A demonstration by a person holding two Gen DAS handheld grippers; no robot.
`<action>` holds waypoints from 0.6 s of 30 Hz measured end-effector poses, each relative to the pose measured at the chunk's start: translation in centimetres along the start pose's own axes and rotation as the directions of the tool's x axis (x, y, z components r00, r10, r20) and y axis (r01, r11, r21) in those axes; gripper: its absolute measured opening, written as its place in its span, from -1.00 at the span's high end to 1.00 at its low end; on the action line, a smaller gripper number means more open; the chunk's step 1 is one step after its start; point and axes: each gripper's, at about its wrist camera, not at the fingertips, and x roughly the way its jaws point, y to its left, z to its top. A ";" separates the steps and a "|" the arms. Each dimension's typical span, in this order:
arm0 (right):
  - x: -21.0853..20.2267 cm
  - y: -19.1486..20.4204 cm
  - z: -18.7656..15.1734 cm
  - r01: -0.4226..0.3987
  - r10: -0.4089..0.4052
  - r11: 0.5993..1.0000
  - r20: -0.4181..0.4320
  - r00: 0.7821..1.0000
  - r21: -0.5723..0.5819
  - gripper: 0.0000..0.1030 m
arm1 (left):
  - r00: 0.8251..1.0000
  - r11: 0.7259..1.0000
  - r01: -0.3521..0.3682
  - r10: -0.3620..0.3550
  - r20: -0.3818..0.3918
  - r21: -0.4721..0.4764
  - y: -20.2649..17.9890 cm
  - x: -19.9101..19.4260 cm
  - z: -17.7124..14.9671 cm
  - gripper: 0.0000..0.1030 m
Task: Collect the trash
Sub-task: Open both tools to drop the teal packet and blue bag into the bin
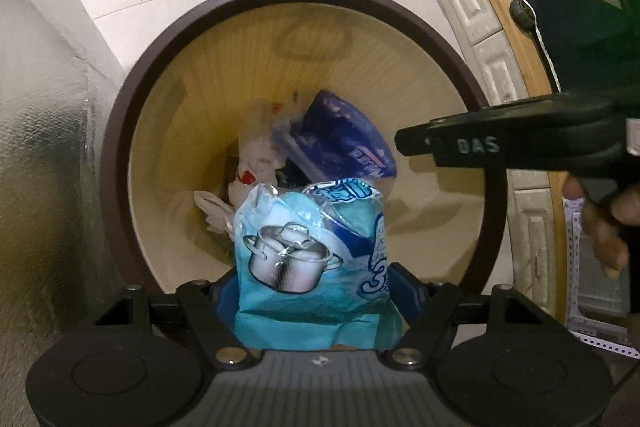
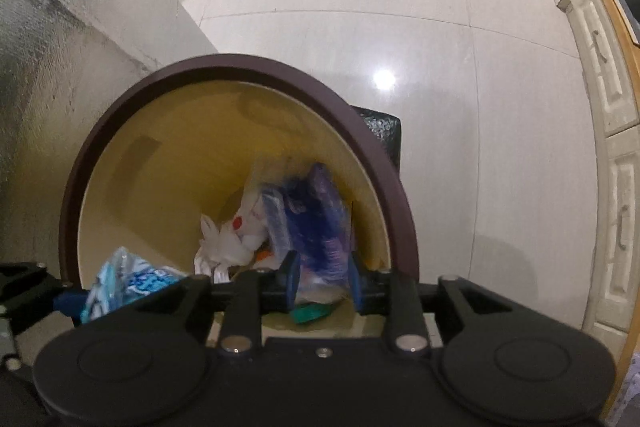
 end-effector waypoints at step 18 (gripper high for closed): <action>-3.9 -1.7 -1.6 -0.088 0.085 0.994 0.048 0.995 0.064 0.30 | 0.999 1.000 0.028 -0.027 0.029 -0.014 -0.8 -1.1 -0.2 -1.00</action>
